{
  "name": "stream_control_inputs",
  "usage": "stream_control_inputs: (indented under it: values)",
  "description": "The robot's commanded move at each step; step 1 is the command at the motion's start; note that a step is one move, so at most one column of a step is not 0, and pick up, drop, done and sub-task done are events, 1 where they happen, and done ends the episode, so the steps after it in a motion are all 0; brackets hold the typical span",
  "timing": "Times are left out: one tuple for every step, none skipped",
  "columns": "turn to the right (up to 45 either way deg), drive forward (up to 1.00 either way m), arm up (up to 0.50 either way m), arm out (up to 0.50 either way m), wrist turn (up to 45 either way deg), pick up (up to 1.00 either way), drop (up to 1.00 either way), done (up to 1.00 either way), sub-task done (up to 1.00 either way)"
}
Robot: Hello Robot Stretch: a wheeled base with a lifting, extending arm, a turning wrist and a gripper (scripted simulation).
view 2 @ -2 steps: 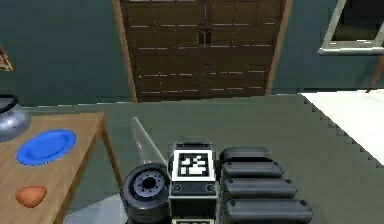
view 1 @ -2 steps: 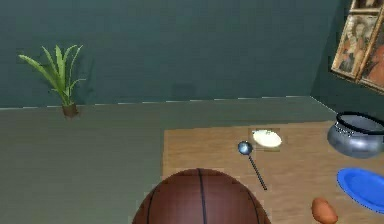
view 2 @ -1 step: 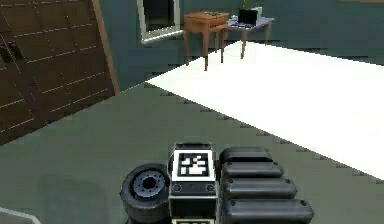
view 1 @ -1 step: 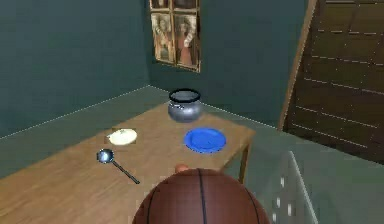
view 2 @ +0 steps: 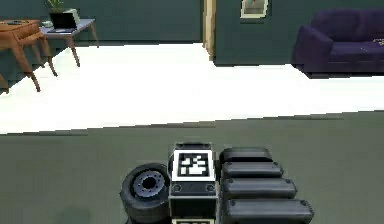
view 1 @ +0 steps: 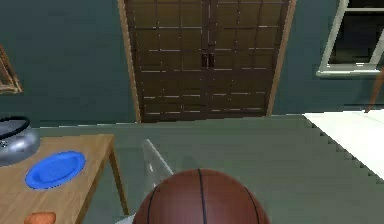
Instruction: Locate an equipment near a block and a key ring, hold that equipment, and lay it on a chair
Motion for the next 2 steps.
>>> stream_control_inputs:
  values:
    - [45.0,0.0,0.0,0.0,0.0,0.0,0.0,0.0,0.0]
    - [9.0,0.0,0.0,0.0,0.0,0.0,0.0,0.0,0.0]
